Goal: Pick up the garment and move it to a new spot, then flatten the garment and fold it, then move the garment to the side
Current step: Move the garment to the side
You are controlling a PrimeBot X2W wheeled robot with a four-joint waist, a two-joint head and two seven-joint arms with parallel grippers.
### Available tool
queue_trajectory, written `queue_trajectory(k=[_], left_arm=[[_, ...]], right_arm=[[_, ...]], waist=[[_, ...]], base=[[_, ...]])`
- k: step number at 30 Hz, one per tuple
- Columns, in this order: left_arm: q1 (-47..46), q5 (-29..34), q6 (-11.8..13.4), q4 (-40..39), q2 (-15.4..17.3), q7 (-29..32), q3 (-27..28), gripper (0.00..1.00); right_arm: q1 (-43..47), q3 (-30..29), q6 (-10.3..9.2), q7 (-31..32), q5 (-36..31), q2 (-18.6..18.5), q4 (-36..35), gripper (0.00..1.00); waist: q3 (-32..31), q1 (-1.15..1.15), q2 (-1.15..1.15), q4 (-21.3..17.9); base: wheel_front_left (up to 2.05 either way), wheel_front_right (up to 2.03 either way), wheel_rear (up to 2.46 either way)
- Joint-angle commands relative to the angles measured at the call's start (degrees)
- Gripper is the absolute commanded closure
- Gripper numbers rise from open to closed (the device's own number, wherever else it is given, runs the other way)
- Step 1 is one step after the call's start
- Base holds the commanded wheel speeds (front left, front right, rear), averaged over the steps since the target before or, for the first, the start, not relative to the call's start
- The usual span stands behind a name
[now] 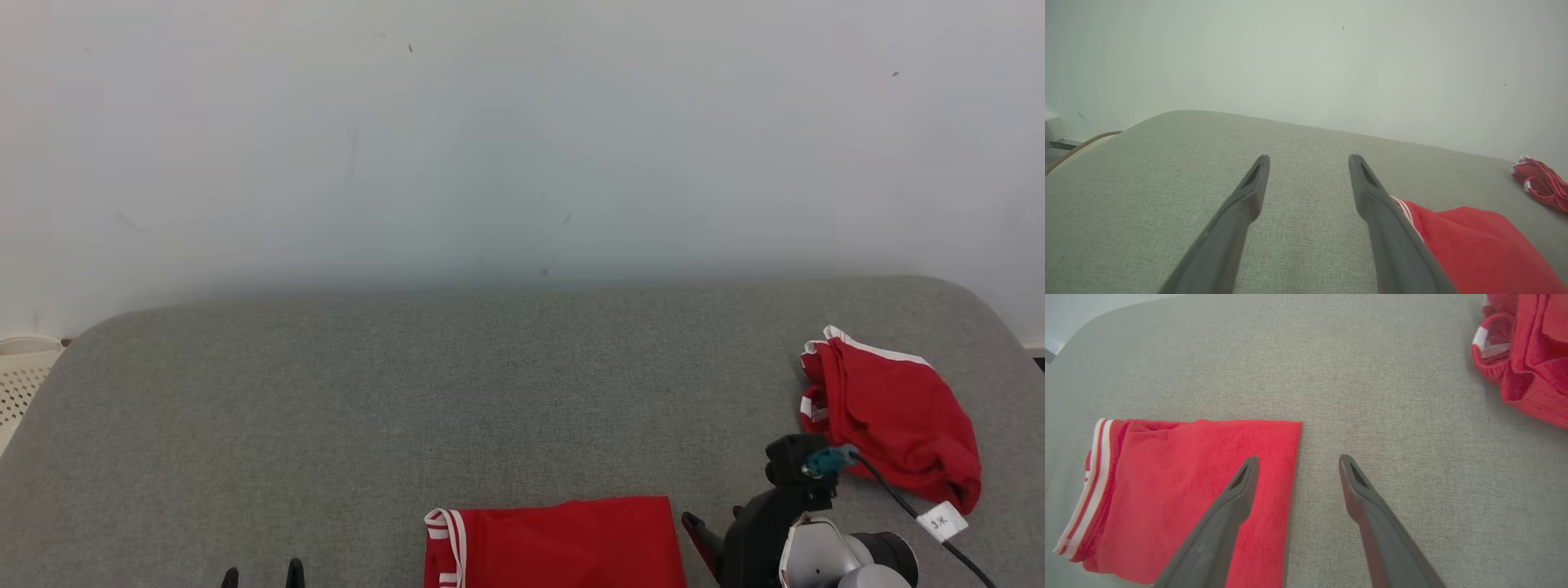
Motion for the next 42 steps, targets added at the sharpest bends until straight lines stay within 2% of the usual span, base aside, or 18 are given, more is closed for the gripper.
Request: queue_trajectory(k=[1,6,10,19,29,30,31,32,33,34,36,42], left_arm=[[-0.25,0.04,0.26,-0.16,-0.11,-0.17,-0.10,0.00],[-1.41,0.39,0.25,0.16,-0.16,-0.17,-0.91,0.00],[-2.04,0.32,0.03,0.80,-0.17,-0.17,-1.26,0.00],[-4.67,0.38,-0.87,3.54,0.59,-0.17,-1.66,0.00],[-5.81,-1.13,-1.05,5.09,1.91,-0.17,-2.94,0.00],[-5.85,-1.22,-1.06,5.19,2.12,-0.17,-3.20,0.00],[-5.87,-1.32,-1.06,5.26,2.36,-0.17,-3.36,0.00],[-5.86,-1.58,-1.06,5.34,2.59,-0.17,-3.46,0.00],[-5.84,-1.88,-1.01,5.41,2.77,-0.17,-3.54,0.00],[-5.66,-1.87,-1.01,5.30,2.66,-0.17,-3.61,0.00],[-4.84,-1.54,-1.02,4.75,2.36,-0.17,-3.49,0.00],[-3.61,-1.61,-1.03,2.90,2.13,-0.17,-4.29,0.00]], right_arm=[[-0.57,0.50,-0.12,2.82,-0.10,0.02,-0.79,0.00],[-1.07,1.32,-0.12,13.73,-0.04,0.00,-2.24,0.00],[-1.15,0.05,-0.12,15.92,-1.84,0.01,-0.12,0.00],[-5.04,0.48,-0.12,10.92,-0.52,0.03,11.84,0.00],[-9.30,5.00,-0.11,5.94,3.19,0.31,24.15,0.00],[-9.71,5.46,-0.10,5.40,3.42,0.36,25.38,0.05],[-10.08,5.96,-0.03,4.91,3.53,0.40,26.41,0.51],[-10.59,6.44,0.01,4.12,3.17,0.43,27.48,0.62],[-11.12,6.83,0.01,3.19,2.73,0.45,28.28,0.96],[-11.70,7.12,0.01,2.16,2.25,0.41,29.11,1.00],[-14.09,7.10,-0.13,-1.96,0.71,0.03,31.15,1.00],[-20.67,9.44,-0.13,-5.38,-1.21,-0.05,36.31,1.00]], waist=[[0.20,0.00,0.00,0.19],[0.95,0.00,0.00,1.31],[1.55,0.00,0.00,2.44],[2.95,0.00,0.00,5.12],[3.45,0.00,0.00,7.32],[3.43,0.00,0.00,7.46],[3.39,0.00,0.00,7.57],[3.33,0.00,0.00,7.65],[3.27,0.00,0.00,7.68],[3.20,0.00,0.00,7.67],[2.98,0.00,0.00,7.46],[2.79,0.00,0.00,6.51]], base=[[0.00,0.00,0.00],[0.00,0.00,0.00],[0.00,0.00,0.00],[0.00,0.00,0.00],[0.00,0.00,0.00],[0.00,0.00,0.00],[0.00,0.00,0.00],[0.00,0.00,0.00],[0.00,0.00,0.00],[0.00,0.00,0.00],[0.00,0.00,0.00],[0.00,0.00,0.00]])
